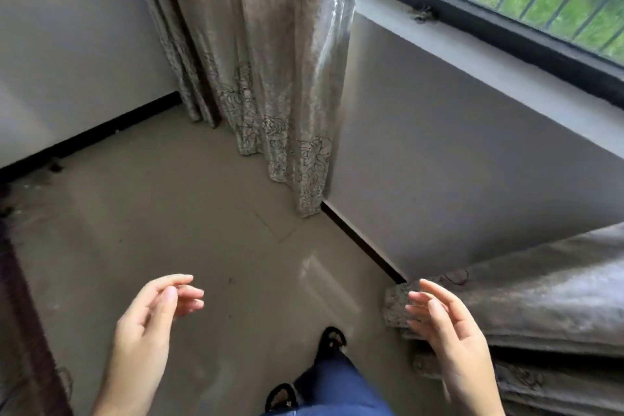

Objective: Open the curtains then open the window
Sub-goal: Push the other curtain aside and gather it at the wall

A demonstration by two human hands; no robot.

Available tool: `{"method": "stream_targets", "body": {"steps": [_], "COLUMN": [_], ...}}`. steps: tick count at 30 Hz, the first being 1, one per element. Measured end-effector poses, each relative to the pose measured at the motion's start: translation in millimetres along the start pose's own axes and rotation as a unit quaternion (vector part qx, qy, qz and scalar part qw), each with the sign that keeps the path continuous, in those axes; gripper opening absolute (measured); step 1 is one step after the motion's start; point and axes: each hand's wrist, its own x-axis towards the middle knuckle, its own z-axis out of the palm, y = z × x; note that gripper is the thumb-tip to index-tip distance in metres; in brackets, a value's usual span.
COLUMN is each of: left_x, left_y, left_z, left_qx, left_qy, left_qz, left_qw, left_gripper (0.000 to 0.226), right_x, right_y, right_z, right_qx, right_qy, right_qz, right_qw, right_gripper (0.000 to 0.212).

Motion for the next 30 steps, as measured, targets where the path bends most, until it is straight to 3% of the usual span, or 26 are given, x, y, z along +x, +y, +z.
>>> {"method": "stream_targets", "body": {"steps": [2,3,5,7,10,13,19,21,24,26,28,30], "left_x": [28.6,43.6,73.5,104.3,155.5,211.5,319.7,353.5,396.1,418.9,439.9,464.6], "left_y": [0.7,1.8,6.8,16.3,38.5,67.1,142.6,179.1,240.1,282.4,323.1,359.7], "left_z": [-1.5,0.2,9.5,24.8,53.3,88.1,150.8,165.2,183.0,194.7,207.1,218.7], "left_qx": [-0.014,-0.020,-0.029,-0.038,-0.051,-0.061,-0.057,-0.048,-0.018,0.007,0.044,0.095], "left_qy": [0.023,0.031,0.039,0.038,0.032,0.022,-0.044,-0.090,-0.187,-0.250,-0.279,-0.264], "left_qz": [-0.006,-0.007,-0.010,-0.007,0.006,0.040,0.147,0.206,0.311,0.401,0.512,0.646], "left_qw": [1.000,0.999,0.999,0.999,0.998,0.997,0.987,0.973,0.932,0.881,0.811,0.710], "left_gripper": [0.050,0.050,0.049,0.047,0.041,0.035,0.018,0.026,0.028,0.027,0.027,0.027], "right_x": [28.6,46.7,85.8,125.4,191.3,252.9,341.7,360.6,383.2,395.8,407.8,423.3], "right_y": [-7.5,-10.7,-24.1,-47.3,-82.0,-118.6,-193.0,-218.1,-252.4,-269.8,-283.1,-294.6], "right_z": [5.2,6.6,12.1,23.6,41.9,61.4,112.6,134.4,171.4,198.9,229.9,263.8], "right_qx": [-0.018,-0.040,-0.073,-0.076,-0.093,-0.112,-0.154,-0.149,-0.143,-0.151,-0.184,-0.238], "right_qy": [-0.020,-0.026,-0.040,-0.052,-0.069,-0.078,-0.079,-0.072,-0.055,-0.041,-0.033,-0.001], "right_qz": [-0.002,-0.004,-0.008,-0.018,-0.055,-0.094,-0.180,-0.219,-0.275,-0.321,-0.365,-0.402], "right_qw": [1.000,0.999,0.997,0.996,0.992,0.986,0.968,0.962,0.949,0.934,0.912,0.884], "right_gripper": [0.020,0.015,0.025,0.017,0.052,0.016,0.020,0.020,0.020,0.023,0.060,0.089]}}
